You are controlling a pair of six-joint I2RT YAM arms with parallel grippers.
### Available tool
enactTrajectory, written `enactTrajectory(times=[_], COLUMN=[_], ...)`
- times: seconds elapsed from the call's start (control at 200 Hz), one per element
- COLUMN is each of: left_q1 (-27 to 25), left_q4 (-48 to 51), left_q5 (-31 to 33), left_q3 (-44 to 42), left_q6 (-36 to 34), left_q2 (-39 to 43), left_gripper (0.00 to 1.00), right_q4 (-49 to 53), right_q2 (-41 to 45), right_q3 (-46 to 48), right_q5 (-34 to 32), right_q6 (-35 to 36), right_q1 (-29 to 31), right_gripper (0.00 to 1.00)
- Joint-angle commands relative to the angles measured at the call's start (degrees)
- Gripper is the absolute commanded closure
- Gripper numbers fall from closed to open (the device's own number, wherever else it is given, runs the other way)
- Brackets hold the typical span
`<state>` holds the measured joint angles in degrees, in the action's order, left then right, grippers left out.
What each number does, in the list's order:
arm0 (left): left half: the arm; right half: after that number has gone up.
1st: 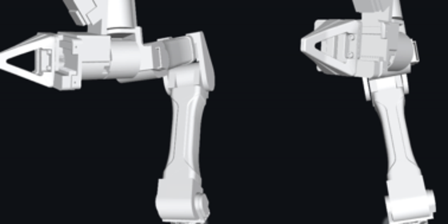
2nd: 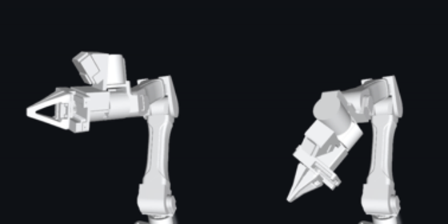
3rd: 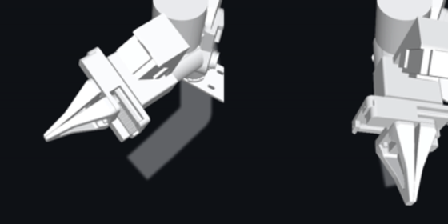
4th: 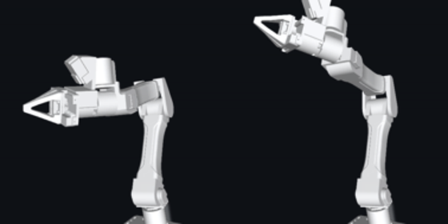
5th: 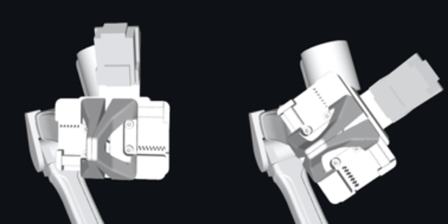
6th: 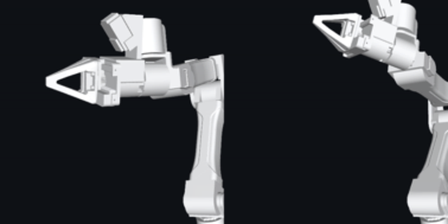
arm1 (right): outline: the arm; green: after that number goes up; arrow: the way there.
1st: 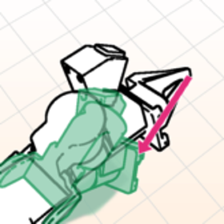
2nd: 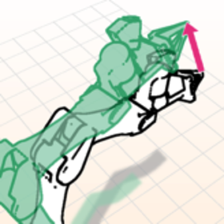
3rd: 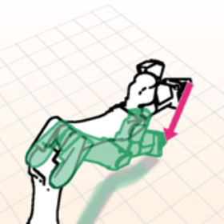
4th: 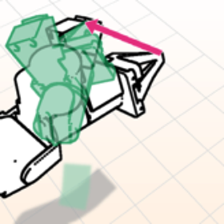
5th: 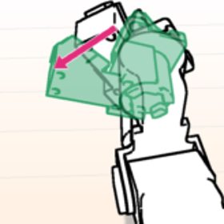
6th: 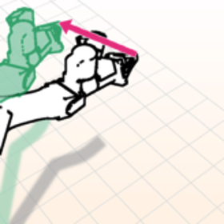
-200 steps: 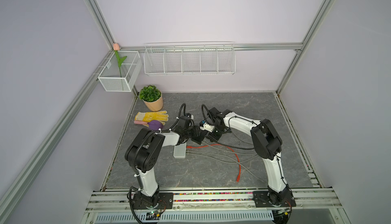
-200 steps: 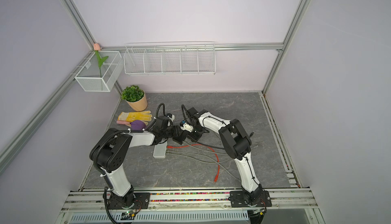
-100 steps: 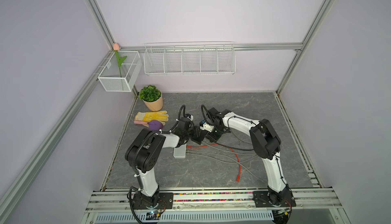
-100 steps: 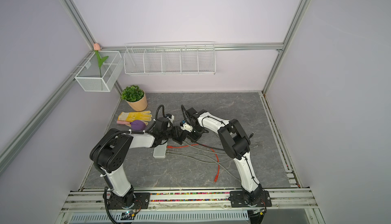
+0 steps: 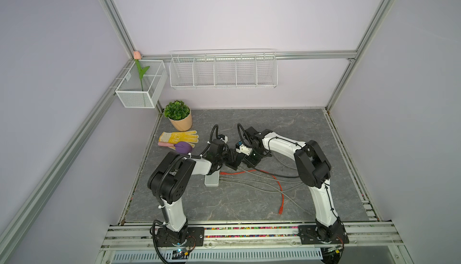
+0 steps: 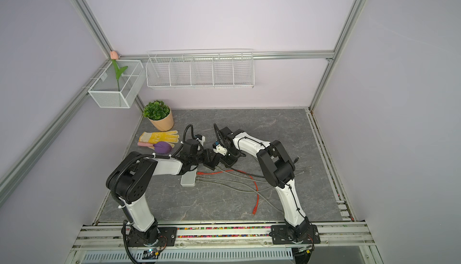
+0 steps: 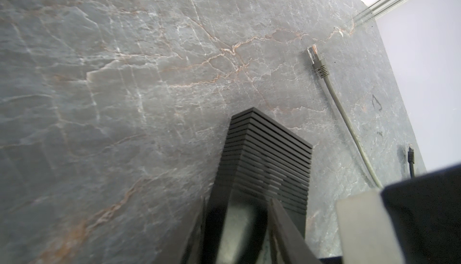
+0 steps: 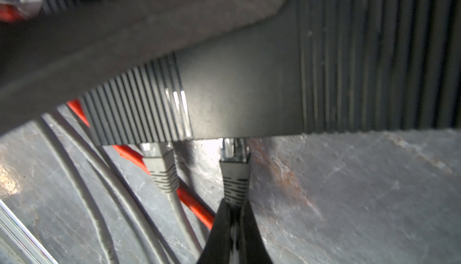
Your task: Insert the plug into the switch port
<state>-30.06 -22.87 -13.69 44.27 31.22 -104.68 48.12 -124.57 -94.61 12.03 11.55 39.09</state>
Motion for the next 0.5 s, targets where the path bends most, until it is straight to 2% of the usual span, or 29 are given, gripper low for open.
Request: enactTrajectory(times=[0.0,0.495], left_q1=[-6.28,-7.25], left_q4=[5.05,4.6], left_q5=[-12.22,-13.01], left_q3=[-2.35,-3.06], left_q6=[2.18,1.54], left_q2=[-2.76,-3.16], left_gripper=[0.61,0.61], right_q4=[-25.24,-27.11], right_q2=[0.83,-0.72], right_q3=[-3.57,-6.27], right_q5=[8.35,11.2], right_q6=[-0.77,-0.17], right_q1=[2.57,2.4], right_gripper=[0.93,0.93])
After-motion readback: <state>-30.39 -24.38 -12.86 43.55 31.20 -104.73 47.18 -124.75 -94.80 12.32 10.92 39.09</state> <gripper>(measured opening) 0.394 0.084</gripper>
